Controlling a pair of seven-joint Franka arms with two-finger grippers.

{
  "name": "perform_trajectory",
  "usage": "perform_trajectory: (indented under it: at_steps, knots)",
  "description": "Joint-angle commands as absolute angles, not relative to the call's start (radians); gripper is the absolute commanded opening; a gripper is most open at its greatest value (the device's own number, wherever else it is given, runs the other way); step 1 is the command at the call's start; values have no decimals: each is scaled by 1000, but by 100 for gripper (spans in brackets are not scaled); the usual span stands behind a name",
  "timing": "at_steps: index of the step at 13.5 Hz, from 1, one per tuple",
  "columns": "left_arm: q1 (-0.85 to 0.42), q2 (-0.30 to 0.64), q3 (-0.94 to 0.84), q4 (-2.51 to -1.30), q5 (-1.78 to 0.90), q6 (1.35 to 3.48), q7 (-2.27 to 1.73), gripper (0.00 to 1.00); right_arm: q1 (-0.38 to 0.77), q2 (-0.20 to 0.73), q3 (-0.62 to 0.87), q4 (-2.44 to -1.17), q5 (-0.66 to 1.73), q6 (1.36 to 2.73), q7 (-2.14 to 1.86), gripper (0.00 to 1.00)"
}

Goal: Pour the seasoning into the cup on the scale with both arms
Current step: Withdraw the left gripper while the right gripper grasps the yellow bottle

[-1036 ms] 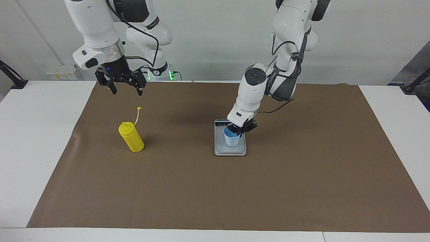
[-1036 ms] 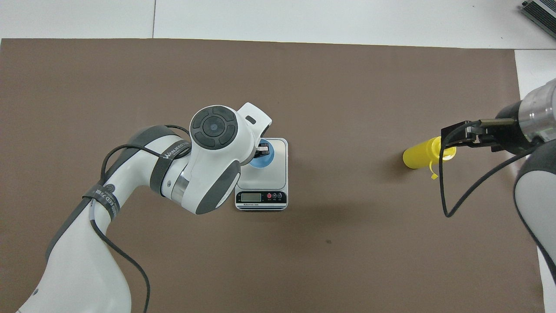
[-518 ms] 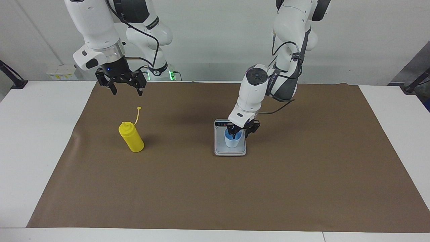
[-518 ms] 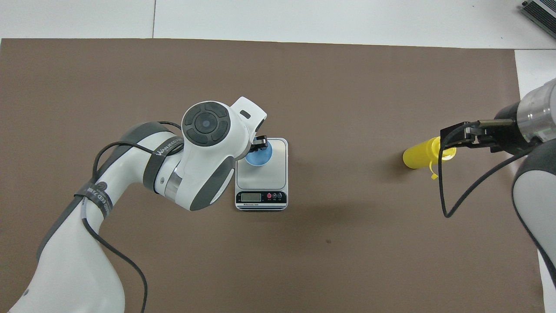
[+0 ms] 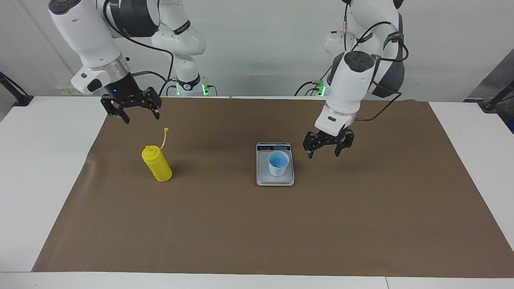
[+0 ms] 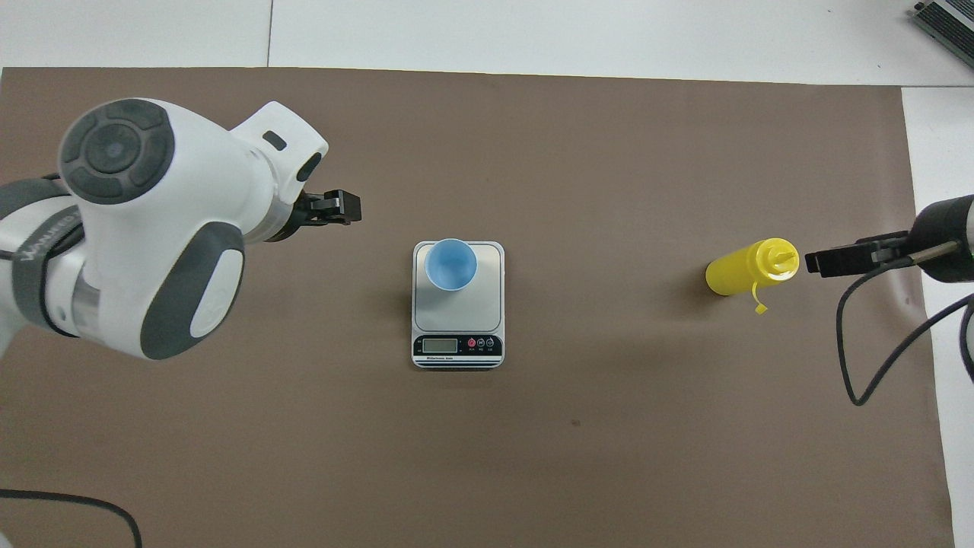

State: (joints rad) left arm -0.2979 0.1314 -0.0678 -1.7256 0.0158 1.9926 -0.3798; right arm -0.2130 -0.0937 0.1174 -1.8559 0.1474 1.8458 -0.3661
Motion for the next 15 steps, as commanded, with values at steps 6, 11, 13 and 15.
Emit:
perform_trajectory:
  at_steps: [6, 11, 13, 15]
  knots:
    - [-95, 51, -77, -1756, -18, 1892, -48, 100, -396, -175, 121, -2180, 457, 2117, -998, 100]
    - [-29, 14, -75, -1752, -29, 1800, 68, 100, -518, 0, 120, -2201, 771, 2137, -1538, 100]
    - [-29, -12, -75, -1733, -22, 1740, 66, 100, -523, 12, 121, -2244, 854, 2152, -1632, 100]
    - [-29, -21, -75, -1691, -18, 1666, 66, 100, -522, 18, 121, -2293, 963, 2175, -1734, 100]
